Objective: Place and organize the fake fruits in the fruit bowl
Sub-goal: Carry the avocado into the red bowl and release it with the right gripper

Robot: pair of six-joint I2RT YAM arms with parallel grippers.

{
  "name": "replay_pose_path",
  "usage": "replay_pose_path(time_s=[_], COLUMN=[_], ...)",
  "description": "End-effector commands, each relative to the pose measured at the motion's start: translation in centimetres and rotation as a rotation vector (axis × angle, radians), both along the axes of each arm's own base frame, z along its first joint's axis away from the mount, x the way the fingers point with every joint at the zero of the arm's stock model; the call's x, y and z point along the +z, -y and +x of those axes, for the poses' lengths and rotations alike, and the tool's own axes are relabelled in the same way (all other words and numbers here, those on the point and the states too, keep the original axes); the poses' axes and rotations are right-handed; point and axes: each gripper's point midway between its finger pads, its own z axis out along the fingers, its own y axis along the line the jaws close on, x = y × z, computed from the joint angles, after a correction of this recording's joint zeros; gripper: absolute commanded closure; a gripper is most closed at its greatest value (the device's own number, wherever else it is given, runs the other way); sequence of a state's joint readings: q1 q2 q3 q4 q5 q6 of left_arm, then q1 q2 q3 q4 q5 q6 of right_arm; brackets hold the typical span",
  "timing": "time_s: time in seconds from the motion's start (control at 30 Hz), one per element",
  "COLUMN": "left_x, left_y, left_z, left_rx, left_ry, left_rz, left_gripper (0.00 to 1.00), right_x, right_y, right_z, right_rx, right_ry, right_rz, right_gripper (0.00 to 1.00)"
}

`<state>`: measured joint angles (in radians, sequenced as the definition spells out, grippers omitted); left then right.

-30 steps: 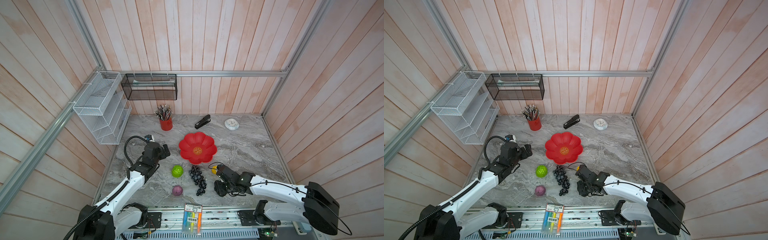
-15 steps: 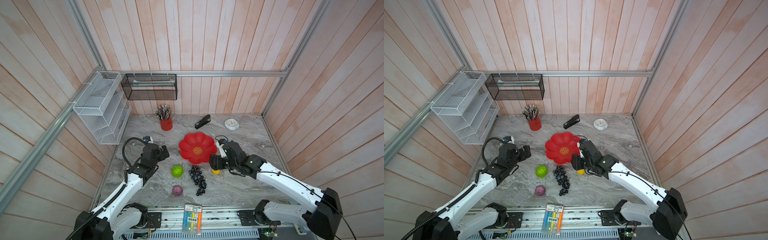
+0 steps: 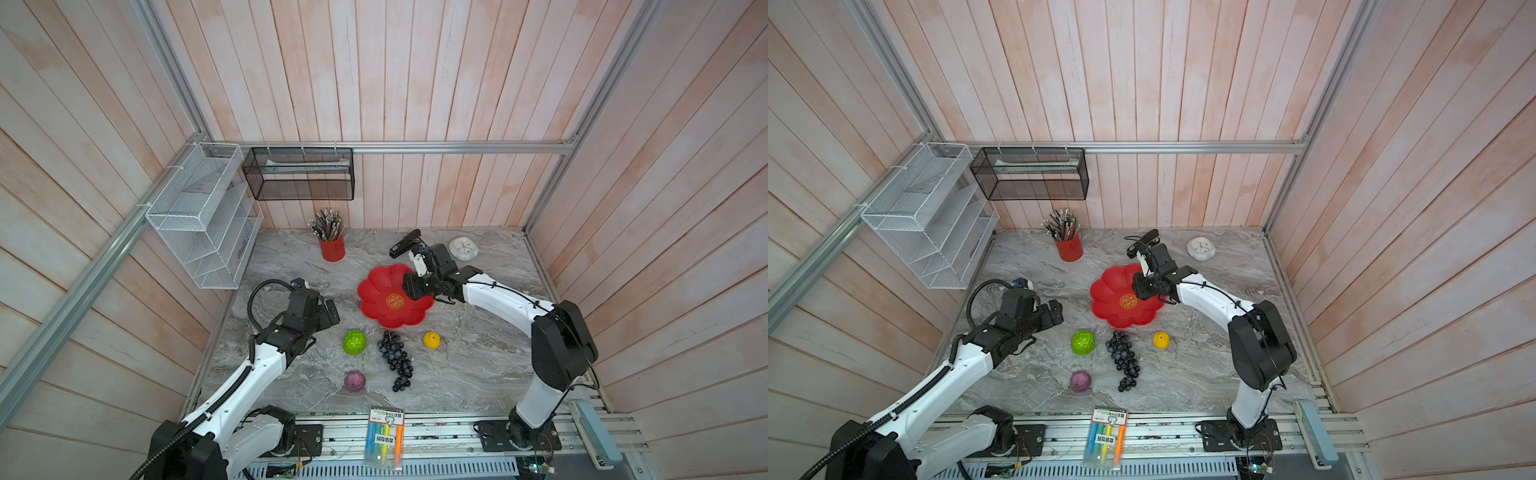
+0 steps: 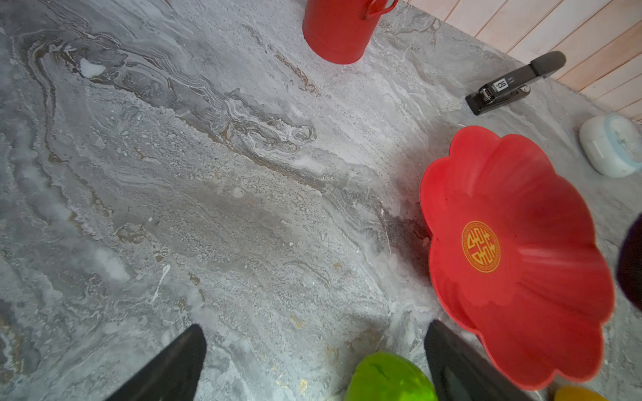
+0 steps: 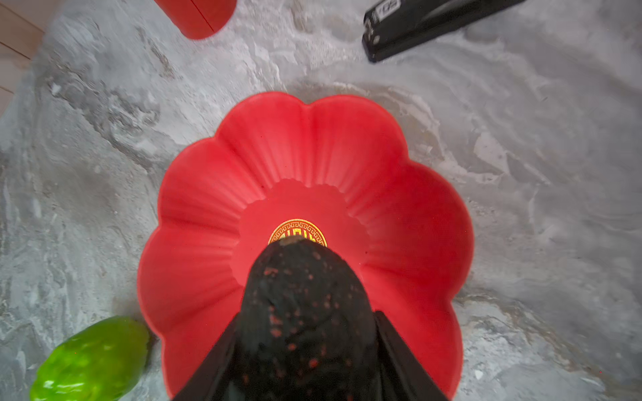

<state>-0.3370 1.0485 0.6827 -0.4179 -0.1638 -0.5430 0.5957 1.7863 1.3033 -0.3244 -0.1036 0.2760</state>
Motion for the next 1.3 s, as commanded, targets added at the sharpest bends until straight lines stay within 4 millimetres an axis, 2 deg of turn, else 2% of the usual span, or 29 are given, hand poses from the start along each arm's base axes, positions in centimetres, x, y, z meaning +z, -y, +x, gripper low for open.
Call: replay_pose_path(time_s=[0.0,0.07,0.17,0.37,0.57,1.03,1.17,1.27], left_x=[1.6,1.8,1.5,1.1,1.8,2.7,3.0,3.0], left_y=[0.3,0.7,0.8,0.8,0.5,0.6,0.7,1.3], left_z=[0.0,0.0,-0.1,-0.5,-0.7,-0.8,-0.7,-0.7], left_rx=[-0.002,-0.013,-0.013,-0.013,0.003,0.002,-0.020,-0.054], left_ry=[0.028,0.033,0.018,-0.006,0.005,0.034,0.026,0.011], left_rz=[-0.025,-0.046,-0.051,-0.059,-0.061,-0.079,-0.062,-0.065], left_gripper=[0.00,0.00,0.00,0.00,0.00,0.01,0.01,0.00], right_x=[-0.6,-2.0,-3.1,-4.7,-6.1,-8.2,-8.4,-7.6], right_y=[-1.1,-1.2,-1.6,-2.4,-2.6,-2.7,-2.7,-2.7], right_z=[1.4,1.6,1.9,3.0,3.5,3.8,3.6,3.6], right_rx=[0.026,0.029,0.038,0.049,0.032,0.017,0.022,0.018], right_ry=[0.025,0.004,-0.005,-0.024,-0.049,-0.067,-0.073,-0.048], right_rz=[0.004,-0.008,-0.005,-0.005,-0.015,-0.024,-0.030,-0.031], right_gripper=[0.67,0.66,0.66,0.64,0.63,0.53,0.44,0.37])
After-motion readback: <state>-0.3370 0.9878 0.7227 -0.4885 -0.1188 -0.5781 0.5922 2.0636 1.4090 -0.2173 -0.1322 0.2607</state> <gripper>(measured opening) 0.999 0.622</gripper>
